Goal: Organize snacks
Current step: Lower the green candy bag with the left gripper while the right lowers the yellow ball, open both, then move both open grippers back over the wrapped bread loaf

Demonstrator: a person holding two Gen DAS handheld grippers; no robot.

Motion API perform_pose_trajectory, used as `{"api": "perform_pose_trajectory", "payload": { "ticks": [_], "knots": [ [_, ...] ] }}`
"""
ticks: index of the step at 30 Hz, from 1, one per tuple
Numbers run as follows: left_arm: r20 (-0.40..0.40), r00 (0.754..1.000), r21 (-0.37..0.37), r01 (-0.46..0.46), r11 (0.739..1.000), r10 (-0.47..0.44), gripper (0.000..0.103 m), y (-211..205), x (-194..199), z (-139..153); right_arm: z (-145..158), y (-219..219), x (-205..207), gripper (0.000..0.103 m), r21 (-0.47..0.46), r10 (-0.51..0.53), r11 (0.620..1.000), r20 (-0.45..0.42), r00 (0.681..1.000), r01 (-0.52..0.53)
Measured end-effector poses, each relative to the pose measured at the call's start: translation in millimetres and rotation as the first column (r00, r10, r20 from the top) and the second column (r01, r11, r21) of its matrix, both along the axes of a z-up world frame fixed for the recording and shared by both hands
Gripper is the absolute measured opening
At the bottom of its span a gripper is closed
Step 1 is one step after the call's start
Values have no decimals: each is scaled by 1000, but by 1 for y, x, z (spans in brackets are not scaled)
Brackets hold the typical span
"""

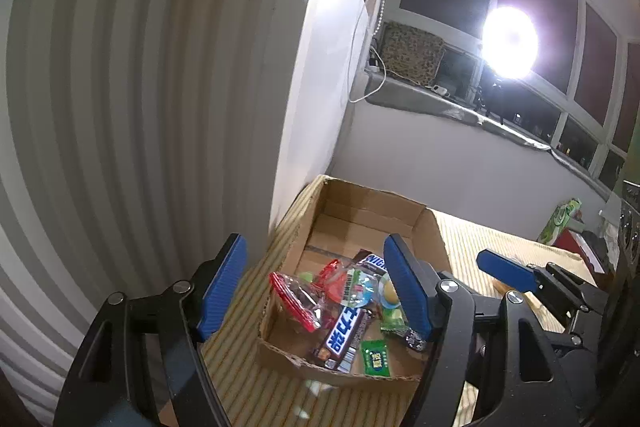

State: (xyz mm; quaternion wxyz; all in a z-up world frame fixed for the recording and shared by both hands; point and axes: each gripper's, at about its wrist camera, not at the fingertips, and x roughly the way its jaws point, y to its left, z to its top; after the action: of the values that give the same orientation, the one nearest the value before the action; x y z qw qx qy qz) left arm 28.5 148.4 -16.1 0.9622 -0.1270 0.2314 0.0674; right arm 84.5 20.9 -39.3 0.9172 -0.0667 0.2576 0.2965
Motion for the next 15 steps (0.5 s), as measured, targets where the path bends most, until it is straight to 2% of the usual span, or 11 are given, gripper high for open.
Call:
{"api": "perform_pose_trajectory", "payload": {
  "ticks": [8,15],
  "knots": [
    [-39,999,32,23,999,-22,71,-22,18,-9,-17,-26,9,61,30,-29,999,-39,999,30],
    [-73,994,70,92,993,-87,71,-68,35,-12,-29,-96,10,61,76,-135,987,-71,988,140]
  ]
}}
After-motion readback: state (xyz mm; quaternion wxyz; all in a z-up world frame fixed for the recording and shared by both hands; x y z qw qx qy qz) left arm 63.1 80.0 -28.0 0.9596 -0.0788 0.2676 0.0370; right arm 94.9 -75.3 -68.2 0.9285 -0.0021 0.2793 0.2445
